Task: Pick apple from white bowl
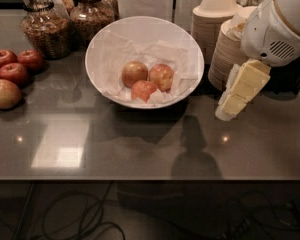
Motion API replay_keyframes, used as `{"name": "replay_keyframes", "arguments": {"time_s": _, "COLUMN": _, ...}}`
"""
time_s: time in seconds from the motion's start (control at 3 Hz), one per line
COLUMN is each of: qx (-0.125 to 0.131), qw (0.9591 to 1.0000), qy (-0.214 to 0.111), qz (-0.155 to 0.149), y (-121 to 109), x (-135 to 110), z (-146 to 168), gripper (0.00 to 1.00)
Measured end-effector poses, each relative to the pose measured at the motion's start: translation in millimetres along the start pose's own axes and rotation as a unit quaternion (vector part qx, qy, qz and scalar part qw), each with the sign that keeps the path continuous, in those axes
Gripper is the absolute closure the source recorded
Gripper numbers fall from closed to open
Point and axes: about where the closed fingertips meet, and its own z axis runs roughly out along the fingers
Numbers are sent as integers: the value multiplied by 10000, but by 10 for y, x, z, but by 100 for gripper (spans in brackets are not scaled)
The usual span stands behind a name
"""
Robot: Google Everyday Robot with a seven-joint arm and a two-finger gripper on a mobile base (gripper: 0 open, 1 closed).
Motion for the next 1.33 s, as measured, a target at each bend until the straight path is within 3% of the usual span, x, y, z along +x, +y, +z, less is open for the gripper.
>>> {"name": "replay_keyframes", "arguments": {"time_s": 0.33, "qx": -98, "qw": 9991, "qy": -348, "qz": -205, "y": -194, "x": -442, "z": 255, "gripper": 0}}
{"name": "replay_keyframes", "arguments": {"time_s": 0.67, "qx": -98, "qw": 9991, "qy": -351, "qz": -205, "y": -194, "x": -443, "z": 255, "gripper": 0}}
{"name": "replay_keyframes", "arguments": {"time_s": 1.0, "qx": -56, "qw": 9972, "qy": -729, "qz": -141, "y": -227, "x": -582, "z": 383, "gripper": 0}}
{"name": "replay_keyframes", "arguments": {"time_s": 1.33, "qx": -109, "qw": 9928, "qy": -1165, "qz": -273, "y": -330, "x": -903, "z": 599, "gripper": 0}}
